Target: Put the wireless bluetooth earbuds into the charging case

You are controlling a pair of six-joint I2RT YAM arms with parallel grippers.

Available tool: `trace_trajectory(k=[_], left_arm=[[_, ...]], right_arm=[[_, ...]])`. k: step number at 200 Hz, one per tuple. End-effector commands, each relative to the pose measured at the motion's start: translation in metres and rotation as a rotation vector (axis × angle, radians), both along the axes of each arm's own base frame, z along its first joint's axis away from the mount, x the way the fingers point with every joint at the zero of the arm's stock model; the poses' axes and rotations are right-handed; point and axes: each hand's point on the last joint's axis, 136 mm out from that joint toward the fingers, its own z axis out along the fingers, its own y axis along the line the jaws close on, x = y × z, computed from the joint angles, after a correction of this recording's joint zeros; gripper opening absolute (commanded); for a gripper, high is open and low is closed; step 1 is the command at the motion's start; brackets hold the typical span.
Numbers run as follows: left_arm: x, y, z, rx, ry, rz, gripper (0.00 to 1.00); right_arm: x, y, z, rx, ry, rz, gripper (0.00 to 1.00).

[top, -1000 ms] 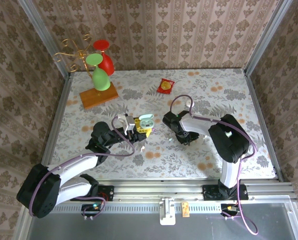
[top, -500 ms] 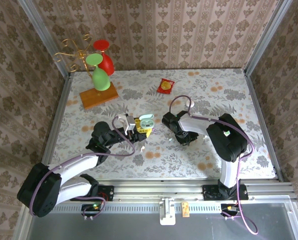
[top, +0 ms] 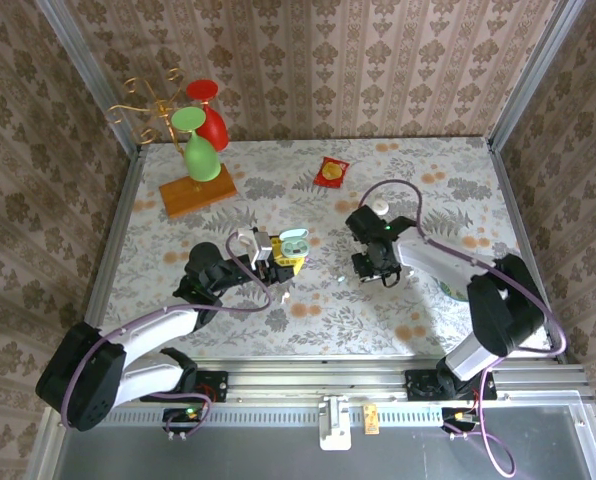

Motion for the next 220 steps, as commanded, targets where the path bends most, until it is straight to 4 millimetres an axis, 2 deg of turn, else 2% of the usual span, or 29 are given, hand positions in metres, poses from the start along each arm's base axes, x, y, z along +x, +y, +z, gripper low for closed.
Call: trace_trajectory(k=[1, 36, 83, 86, 120, 178, 200, 220], left_arm=[[0.001, 0.0, 0.01, -0.025, -0.04, -0.007, 0.26], [0.001, -0.001, 0.008, -0.025, -0.038, -0.011, 0.25], [0.002, -0.004, 0.003, -0.026, -0.019, -0.021, 0.26], [0.002, -0.004, 0.002, -0.024, -0.017, -0.023, 0.26], [0.0, -0.008, 0.0, -0.023, 0.0, -0.058, 0.26], [-0.009, -0.012, 0.005, -0.022, 0.027, -0.14, 0.26], [-0.01, -0.013, 0.006, -0.022, 0.037, -0.154, 0.25], [-0.012, -0.015, 0.008, -0.029, 0.043, -0.179, 0.25]], right_arm=[[-0.009, 0.028, 0.015, 0.292, 0.055, -0.041, 0.2], [-0.003, 0.043, 0.038, 0.58, 0.063, -0.097, 0.2], [-0.002, 0.046, 0.047, 0.646, 0.05, -0.075, 0.21], [-0.002, 0.047, 0.056, 0.663, 0.022, -0.065, 0.21], [-0.004, 0.061, 0.103, 0.763, -0.094, 0.049, 0.21], [-0.028, 0.1, 0.198, 0.925, -0.293, 0.319, 0.21], [-0.038, 0.113, 0.218, 0.94, -0.344, 0.411, 0.21], [-0.042, 0.121, 0.226, 0.935, -0.366, 0.465, 0.21]])
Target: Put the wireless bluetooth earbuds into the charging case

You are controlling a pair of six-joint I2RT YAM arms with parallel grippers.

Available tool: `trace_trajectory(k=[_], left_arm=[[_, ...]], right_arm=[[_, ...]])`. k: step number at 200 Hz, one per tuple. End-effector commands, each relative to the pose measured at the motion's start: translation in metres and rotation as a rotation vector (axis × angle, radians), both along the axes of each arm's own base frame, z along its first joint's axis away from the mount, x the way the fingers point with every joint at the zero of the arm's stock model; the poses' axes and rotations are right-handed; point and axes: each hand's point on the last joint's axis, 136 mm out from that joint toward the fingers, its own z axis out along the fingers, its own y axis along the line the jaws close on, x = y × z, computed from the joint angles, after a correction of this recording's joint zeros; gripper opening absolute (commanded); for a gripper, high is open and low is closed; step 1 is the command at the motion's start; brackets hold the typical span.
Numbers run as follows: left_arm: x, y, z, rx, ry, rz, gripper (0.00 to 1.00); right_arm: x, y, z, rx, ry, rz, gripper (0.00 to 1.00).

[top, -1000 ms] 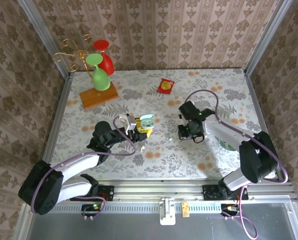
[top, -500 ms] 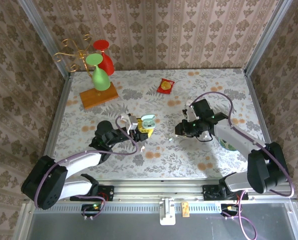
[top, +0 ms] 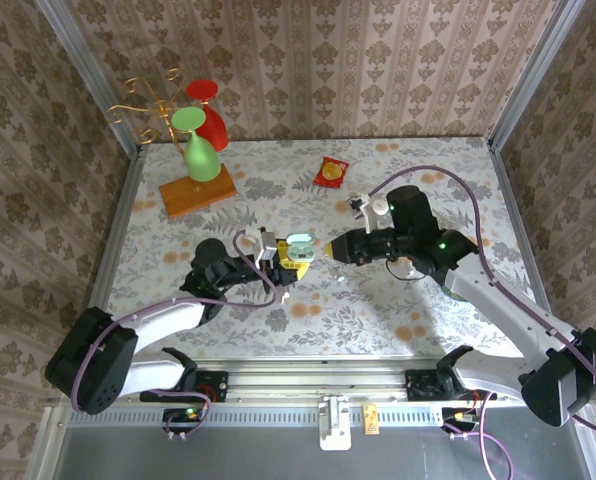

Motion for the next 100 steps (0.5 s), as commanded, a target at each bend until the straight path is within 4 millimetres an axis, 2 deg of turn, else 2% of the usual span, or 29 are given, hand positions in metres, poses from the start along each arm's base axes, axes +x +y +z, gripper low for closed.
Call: trace_trajectory(k=[1, 49, 100], left_arm=[[-0.003, -0.003, 0.016, -0.036, -0.015, -0.053, 0.25], [-0.006, -0.004, 0.022, -0.066, -0.019, -0.079, 0.26], [-0.005, -0.006, 0.026, -0.076, -0.027, -0.083, 0.26]], right_arm=[[-0.009, 0.012, 0.029, 0.037, -0.113, 0.08, 0.21], [-0.008, 0.024, 0.035, 0.034, -0.142, 0.113, 0.2], [-0.006, 0.025, 0.022, 0.001, -0.119, 0.114, 0.2]])
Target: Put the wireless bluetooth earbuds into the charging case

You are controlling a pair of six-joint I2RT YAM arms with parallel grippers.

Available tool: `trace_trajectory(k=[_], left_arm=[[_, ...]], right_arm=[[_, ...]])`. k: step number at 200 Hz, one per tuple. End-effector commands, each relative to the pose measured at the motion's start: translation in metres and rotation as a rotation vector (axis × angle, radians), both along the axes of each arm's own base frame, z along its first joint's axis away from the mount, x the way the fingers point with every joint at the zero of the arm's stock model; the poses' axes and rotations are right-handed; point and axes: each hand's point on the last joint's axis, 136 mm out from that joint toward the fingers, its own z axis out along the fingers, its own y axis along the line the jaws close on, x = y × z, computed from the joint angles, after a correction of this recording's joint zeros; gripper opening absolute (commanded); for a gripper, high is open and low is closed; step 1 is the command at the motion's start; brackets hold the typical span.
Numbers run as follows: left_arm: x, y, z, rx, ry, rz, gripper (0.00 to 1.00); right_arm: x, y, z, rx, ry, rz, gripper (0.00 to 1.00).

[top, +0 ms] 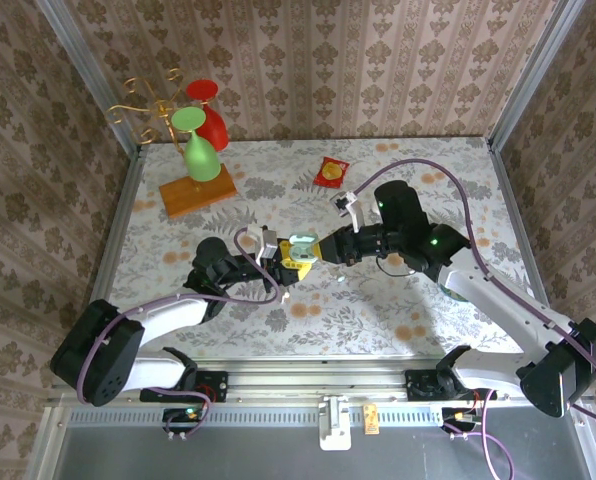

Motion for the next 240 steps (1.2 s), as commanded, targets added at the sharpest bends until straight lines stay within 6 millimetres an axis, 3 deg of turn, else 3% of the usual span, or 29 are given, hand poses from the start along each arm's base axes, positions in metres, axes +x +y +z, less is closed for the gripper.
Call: trace_trajectory(k=[1, 94, 171, 240], left_arm=[[0.0, -0.001, 0.022, -0.048, -0.053, -0.025, 0.25], [0.0, -0.002, 0.025, -0.053, -0.061, -0.028, 0.25], [0.001, -0.002, 0.02, -0.039, -0.059, -0.024, 0.25], [0.004, -0.003, 0.012, -0.025, -0.055, -0.016, 0.26]], right_arm=[[-0.001, 0.004, 0.009, 0.007, -0.037, 0.023, 0.2], [0.005, 0.0, -0.011, -0.067, 0.005, -0.005, 0.2], [0.012, -0.002, -0.009, -0.092, 0.024, -0.048, 0.39], [0.011, -0.001, -0.002, -0.082, 0.016, -0.042, 0.3]])
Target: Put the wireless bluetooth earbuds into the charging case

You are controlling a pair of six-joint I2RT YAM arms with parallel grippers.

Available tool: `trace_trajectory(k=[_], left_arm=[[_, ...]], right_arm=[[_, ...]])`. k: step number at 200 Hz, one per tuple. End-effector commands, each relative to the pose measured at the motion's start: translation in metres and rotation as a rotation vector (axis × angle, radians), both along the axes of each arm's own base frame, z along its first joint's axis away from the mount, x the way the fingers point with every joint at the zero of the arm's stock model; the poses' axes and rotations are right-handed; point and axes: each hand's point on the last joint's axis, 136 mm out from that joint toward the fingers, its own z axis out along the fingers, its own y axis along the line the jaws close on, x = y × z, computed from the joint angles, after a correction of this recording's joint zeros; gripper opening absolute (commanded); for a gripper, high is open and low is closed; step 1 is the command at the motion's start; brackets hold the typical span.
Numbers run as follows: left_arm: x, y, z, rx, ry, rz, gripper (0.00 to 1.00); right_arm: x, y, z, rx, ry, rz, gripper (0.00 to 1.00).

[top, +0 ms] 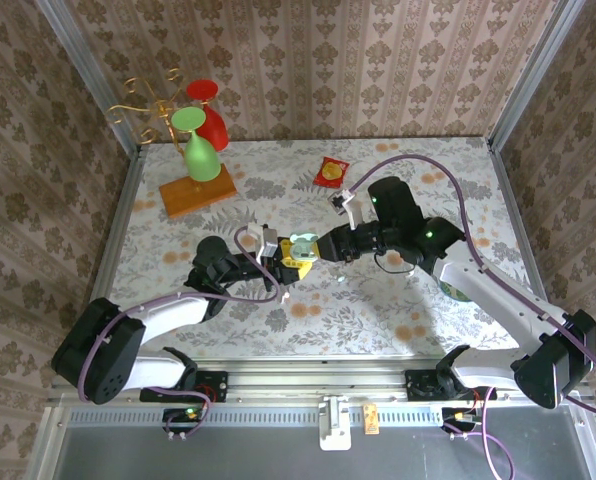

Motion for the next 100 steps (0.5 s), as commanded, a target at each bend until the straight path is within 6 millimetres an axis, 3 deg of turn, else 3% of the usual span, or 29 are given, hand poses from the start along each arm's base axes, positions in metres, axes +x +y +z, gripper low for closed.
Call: trace_trajectory(k=[1, 43, 72, 100], left_arm=[[0.003, -0.001, 0.011, -0.022, -0.059, -0.008, 0.25], [0.009, 0.002, 0.01, -0.03, -0.073, 0.026, 0.25], [0.014, 0.01, 0.009, -0.021, -0.07, 0.058, 0.25], [0.014, 0.015, 0.009, 0.0, -0.091, 0.071, 0.25]], right_arm=[[0.001, 0.001, 0.009, -0.002, -0.012, -0.003, 0.3], [-0.005, -0.007, 0.018, 0.0, -0.079, -0.011, 0.41], [0.0, -0.035, 0.013, -0.01, -0.141, -0.131, 0.51], [0.016, -0.067, -0.009, 0.01, -0.096, -0.312, 0.52]])
